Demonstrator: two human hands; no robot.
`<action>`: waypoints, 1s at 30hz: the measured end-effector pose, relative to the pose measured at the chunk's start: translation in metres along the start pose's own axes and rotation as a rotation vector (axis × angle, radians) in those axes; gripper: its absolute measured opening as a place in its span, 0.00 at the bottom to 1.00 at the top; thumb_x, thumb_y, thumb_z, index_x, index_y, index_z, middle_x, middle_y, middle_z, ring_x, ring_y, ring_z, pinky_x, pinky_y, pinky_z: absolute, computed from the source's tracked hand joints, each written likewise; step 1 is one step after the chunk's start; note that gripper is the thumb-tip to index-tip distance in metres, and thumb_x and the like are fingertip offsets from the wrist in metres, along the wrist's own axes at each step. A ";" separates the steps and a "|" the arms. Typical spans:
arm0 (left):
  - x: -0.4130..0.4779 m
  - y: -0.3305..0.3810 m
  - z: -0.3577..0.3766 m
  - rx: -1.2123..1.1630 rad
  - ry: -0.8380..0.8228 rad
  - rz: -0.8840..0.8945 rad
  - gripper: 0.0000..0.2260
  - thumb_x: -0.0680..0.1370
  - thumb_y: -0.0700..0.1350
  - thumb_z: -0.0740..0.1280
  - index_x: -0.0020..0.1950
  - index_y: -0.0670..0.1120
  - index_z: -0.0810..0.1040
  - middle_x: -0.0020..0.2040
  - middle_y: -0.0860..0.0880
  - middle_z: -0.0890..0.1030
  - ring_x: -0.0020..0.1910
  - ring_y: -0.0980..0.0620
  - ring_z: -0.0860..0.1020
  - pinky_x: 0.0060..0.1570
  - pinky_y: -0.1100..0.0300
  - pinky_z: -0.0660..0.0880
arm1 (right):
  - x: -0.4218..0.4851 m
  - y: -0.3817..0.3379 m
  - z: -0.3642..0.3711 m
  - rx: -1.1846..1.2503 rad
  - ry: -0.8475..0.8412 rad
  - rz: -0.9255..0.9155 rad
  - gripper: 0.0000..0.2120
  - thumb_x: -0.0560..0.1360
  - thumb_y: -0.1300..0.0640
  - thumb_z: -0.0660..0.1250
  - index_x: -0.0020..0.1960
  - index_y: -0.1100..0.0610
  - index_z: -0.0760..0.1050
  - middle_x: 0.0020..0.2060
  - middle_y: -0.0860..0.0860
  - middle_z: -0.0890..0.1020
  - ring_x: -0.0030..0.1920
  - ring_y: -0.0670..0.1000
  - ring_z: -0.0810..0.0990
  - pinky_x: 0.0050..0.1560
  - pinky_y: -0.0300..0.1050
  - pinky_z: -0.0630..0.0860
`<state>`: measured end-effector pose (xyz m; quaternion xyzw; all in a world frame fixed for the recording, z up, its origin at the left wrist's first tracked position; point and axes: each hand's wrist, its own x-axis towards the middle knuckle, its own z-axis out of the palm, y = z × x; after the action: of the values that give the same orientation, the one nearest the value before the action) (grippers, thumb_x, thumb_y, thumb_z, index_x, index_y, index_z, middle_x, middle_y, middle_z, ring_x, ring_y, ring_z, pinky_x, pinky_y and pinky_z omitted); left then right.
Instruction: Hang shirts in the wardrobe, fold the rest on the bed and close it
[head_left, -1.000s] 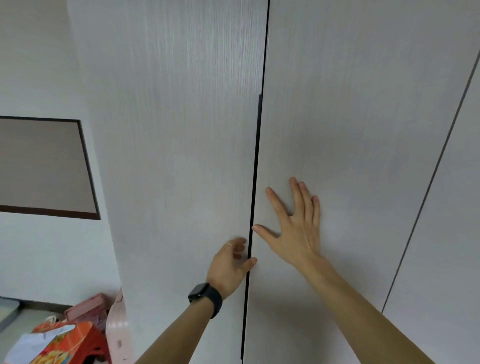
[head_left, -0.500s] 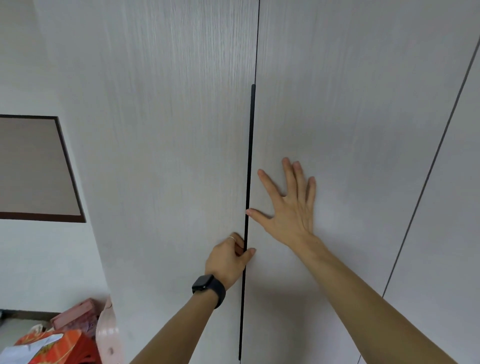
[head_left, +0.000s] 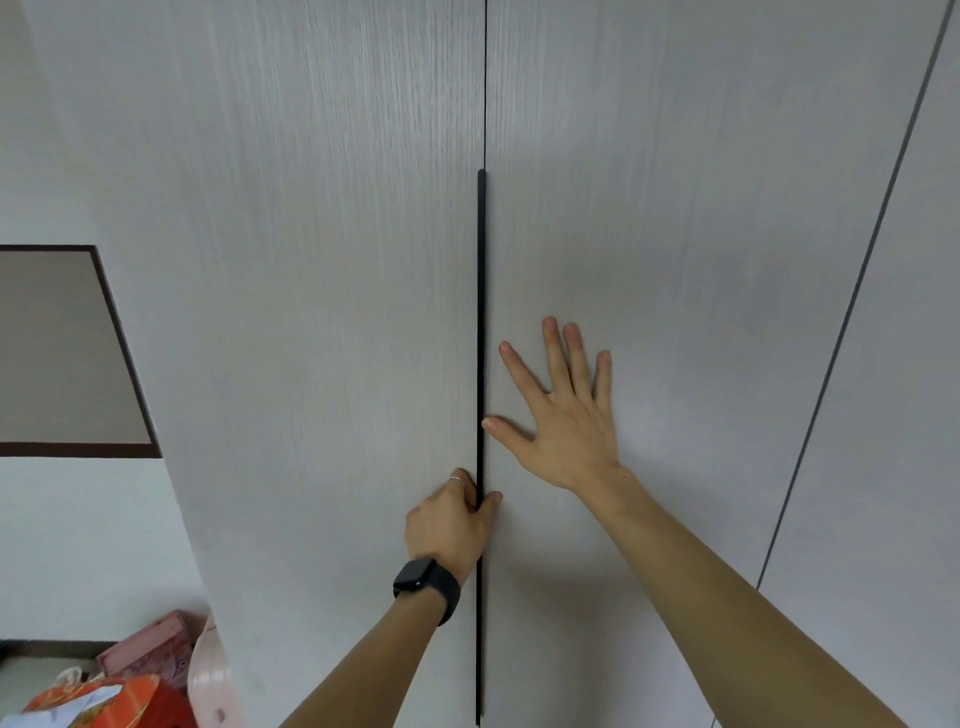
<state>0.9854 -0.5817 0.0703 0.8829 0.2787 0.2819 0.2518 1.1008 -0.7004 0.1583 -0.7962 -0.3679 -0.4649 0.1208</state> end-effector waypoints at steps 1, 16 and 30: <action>0.000 -0.001 0.000 0.004 0.010 0.003 0.17 0.77 0.63 0.64 0.39 0.52 0.65 0.32 0.55 0.76 0.32 0.56 0.74 0.34 0.58 0.68 | 0.000 0.001 -0.001 0.006 0.003 -0.015 0.39 0.77 0.27 0.52 0.82 0.41 0.45 0.81 0.55 0.40 0.81 0.58 0.39 0.76 0.65 0.39; 0.033 -0.006 -0.069 0.258 0.508 0.535 0.24 0.80 0.58 0.59 0.75 0.52 0.68 0.75 0.47 0.67 0.74 0.44 0.65 0.71 0.43 0.59 | -0.008 0.016 0.022 -0.049 0.167 -0.001 0.31 0.81 0.34 0.51 0.81 0.42 0.52 0.82 0.54 0.49 0.81 0.57 0.47 0.73 0.74 0.40; 0.119 -0.005 -0.088 0.391 0.720 0.599 0.27 0.82 0.62 0.47 0.81 0.58 0.51 0.82 0.49 0.47 0.81 0.45 0.48 0.76 0.37 0.41 | 0.005 0.013 0.037 -0.091 0.287 0.003 0.29 0.82 0.36 0.53 0.81 0.42 0.55 0.81 0.54 0.54 0.81 0.57 0.54 0.74 0.74 0.46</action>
<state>1.0092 -0.4773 0.1721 0.8017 0.1299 0.5706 -0.1222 1.1356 -0.6867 0.1445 -0.7268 -0.3241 -0.5899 0.1368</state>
